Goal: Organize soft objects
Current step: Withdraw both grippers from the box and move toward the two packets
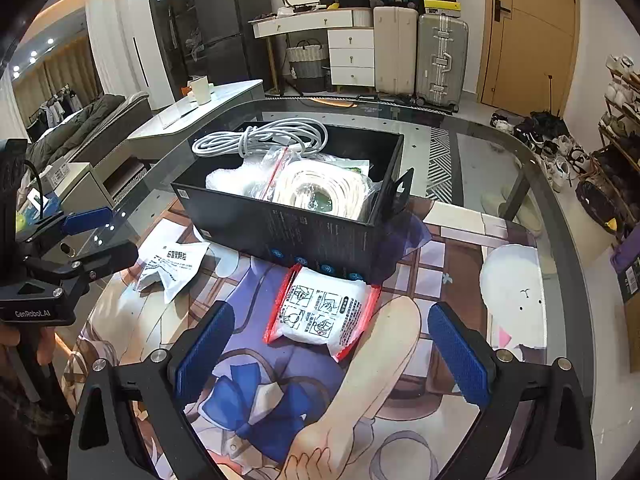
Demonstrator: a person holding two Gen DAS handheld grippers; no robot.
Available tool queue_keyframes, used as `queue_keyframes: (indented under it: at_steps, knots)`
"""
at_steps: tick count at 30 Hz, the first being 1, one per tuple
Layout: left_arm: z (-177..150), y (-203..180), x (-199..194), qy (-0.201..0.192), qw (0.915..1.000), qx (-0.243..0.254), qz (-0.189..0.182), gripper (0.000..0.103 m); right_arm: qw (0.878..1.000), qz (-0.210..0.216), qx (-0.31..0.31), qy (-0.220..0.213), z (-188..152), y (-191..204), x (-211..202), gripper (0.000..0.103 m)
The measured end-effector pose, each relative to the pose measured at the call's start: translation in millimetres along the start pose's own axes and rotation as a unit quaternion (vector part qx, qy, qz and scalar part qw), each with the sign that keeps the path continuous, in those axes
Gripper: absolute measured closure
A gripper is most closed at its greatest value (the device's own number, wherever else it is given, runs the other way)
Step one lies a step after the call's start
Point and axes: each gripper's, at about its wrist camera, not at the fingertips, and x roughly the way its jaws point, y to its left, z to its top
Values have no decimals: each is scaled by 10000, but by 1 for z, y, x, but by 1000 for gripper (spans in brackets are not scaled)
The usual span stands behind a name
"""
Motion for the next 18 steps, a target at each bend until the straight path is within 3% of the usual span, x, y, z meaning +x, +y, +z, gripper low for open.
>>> queue_keyframes:
  at_steps: [18]
  knots:
    - [-10,-2,12,185,9998,-12,14,8,9997,-119,108,159,-4,8,11,4]
